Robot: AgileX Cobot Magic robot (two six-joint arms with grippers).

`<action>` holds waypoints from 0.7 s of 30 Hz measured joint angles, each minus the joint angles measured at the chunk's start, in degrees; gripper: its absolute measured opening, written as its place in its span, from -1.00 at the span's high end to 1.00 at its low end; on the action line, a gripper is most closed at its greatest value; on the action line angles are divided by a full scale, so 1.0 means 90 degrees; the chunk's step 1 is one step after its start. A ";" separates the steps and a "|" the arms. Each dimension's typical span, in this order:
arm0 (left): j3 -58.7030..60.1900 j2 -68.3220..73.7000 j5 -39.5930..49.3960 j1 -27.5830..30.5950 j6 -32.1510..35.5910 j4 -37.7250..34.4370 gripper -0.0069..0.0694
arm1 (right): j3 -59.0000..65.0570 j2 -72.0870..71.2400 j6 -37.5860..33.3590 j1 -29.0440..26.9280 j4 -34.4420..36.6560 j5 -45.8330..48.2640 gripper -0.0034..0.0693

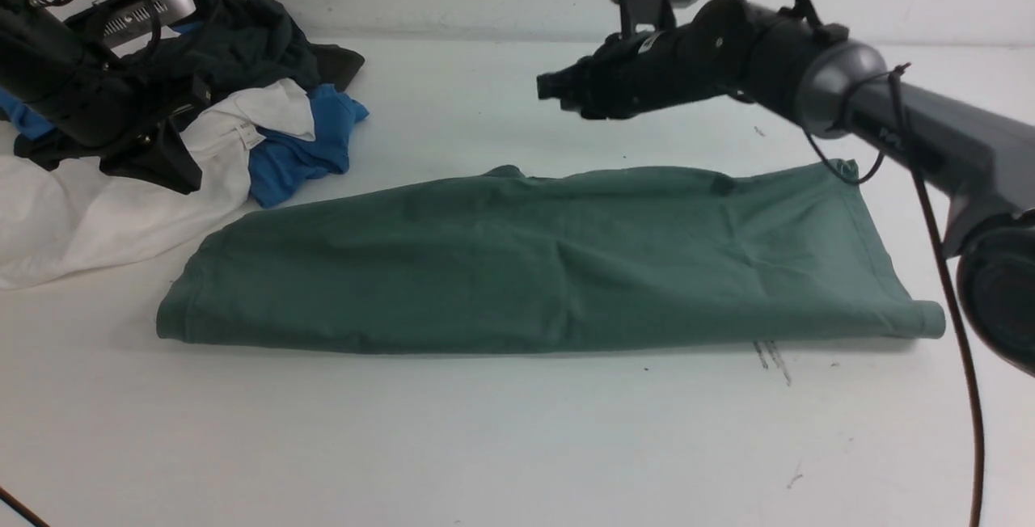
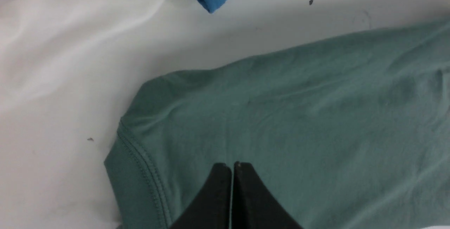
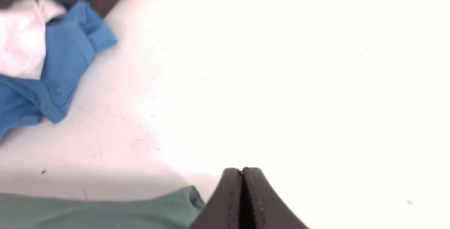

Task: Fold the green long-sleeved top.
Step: Use both arms to drag the lower edge of the fabric forward and fold it over the upper edge, then hold the left edge of the fabric with your left arm

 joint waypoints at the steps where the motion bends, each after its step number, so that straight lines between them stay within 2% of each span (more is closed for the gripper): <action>1: 0.0000 0.0000 0.0010 0.0000 0.0000 0.0000 0.83 | -0.0037 0.0000 0.0000 -0.0019 -0.0007 0.0000 0.94; 4: 0.0000 0.0000 0.0024 0.0000 0.0015 0.0000 0.83 | -0.0782 0.0000 0.0007 -0.0418 -0.0268 0.2115 0.94; 5: 0.0000 0.0000 0.0024 0.0000 0.0015 0.0000 0.83 | -0.0825 0.0000 0.0015 -0.0418 -0.0295 0.2243 0.94; 6: 0.0000 0.0000 0.0024 0.0000 0.0015 0.0000 0.83 | -0.1124 0.0000 0.0092 -0.0604 -0.0485 0.3032 0.94; 7: 0.0000 0.0000 0.0032 0.0000 0.0015 0.0012 0.83 | -0.1313 0.0000 0.0197 -0.0723 -0.0699 0.3400 0.94; 13: 0.0000 0.0000 0.0026 0.0000 0.0015 0.0018 0.83 | -0.1214 -0.0362 0.1186 -0.1553 -0.1599 0.3690 0.94; 16: 0.0000 0.0000 0.0021 0.0000 0.0015 0.0018 0.83 | -0.0571 -0.0700 0.1376 -0.1949 -0.1689 0.3690 0.94; 18: 0.0000 0.0000 0.0021 0.0000 0.0015 0.0018 0.83 | 0.0369 -0.1059 0.1429 -0.2216 -0.1712 0.3690 0.94; 21: 0.0000 0.0000 -0.0040 0.0000 0.0015 0.0018 0.82 | 0.1162 -0.1193 0.1445 -0.2326 -0.1712 0.3698 0.94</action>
